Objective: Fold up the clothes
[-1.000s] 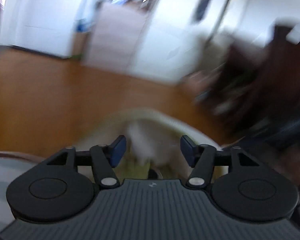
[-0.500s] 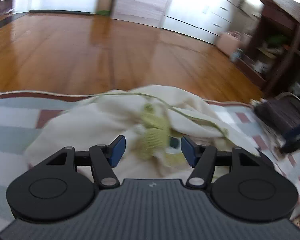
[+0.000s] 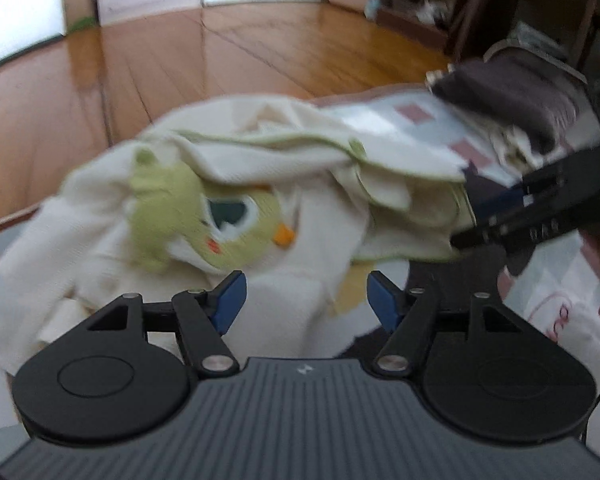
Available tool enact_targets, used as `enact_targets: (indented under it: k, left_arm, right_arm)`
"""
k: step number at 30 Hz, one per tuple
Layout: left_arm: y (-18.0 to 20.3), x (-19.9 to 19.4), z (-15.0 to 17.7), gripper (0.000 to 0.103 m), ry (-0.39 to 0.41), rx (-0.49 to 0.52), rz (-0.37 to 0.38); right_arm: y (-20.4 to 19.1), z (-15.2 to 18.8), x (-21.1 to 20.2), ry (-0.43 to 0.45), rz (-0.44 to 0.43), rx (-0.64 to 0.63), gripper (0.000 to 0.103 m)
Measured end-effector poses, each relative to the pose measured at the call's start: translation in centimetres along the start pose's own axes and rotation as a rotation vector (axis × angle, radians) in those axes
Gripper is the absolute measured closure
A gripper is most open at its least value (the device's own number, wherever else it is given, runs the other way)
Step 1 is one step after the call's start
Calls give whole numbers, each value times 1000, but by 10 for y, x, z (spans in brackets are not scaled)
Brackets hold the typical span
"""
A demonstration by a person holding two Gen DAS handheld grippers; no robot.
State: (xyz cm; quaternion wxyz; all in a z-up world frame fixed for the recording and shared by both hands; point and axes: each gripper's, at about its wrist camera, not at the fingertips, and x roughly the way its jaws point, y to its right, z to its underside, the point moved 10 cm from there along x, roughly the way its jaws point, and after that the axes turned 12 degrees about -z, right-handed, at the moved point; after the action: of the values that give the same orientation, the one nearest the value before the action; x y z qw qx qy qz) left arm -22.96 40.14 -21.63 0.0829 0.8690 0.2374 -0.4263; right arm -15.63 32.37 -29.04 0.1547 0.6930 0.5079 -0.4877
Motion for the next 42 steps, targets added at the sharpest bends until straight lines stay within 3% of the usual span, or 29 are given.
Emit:
enact_targets:
  k: [1,2,3,5,7,8,9,14,17,21,24,27,31,33,34,38,40,42]
  left_arm:
    - [3,7,5,16,-37,22,-10]
    - [6,13,10,15,-74,44,-19]
    - [6,18,13,15,-90,55,-42]
    - [2,25,17,19,-90,57,-92]
    - [-9,23,16,54,-77,25,-131]
    - [-15,22,15,92,-70,7,-150]
    - [-24,16,12,102,-41,-42,-156]
    - [-84,-30,-11,102,170,-357,-157]
    - [-117,-54,-9,102,274,-481,-211]
    - [-130,-64,-5,102,319,-500,-268]
    - [-123,-61,-6,102,319,-446,-298]
    - [-112,-54,-11,100,304,-409,-264]
    - [-98,-42,-9,95,232,-369,-180]
    - [-76,-30,-3,77,170,-244,-155]
    - [-63,-22,2,73,139,-169,-168]
    - [-21,0,8,48,112,121,-280]
    - [-7,13,13,44,72,202,-310]
    - [4,28,25,44,6,261,-296]
  right_arm:
    - [0,-1,2,-4,4,-17,48]
    - [0,-2,4,-8,-1,-31,64]
    - [-3,-4,6,-15,-22,-41,91]
    - [-7,-7,8,-16,-31,-55,96]
    - [-7,-10,6,3,4,-74,96]
    - [-5,-12,2,19,21,-79,97]
    - [-2,-15,-2,40,35,-75,97]
    - [19,-27,-30,158,94,-4,99]
    - [35,-24,-40,192,129,40,99]
    - [43,-15,-41,202,101,106,99]
    - [35,-16,-40,210,130,51,99]
    - [26,-20,-41,215,144,-17,99]
    - [20,-27,-50,265,117,-16,99]
    - [22,-34,-60,318,121,-5,100]
    - [25,-40,-67,351,139,7,100]
    - [37,-61,-98,469,166,65,100]
    - [40,-67,-107,501,156,88,100]
    - [42,-70,-111,512,159,93,100]
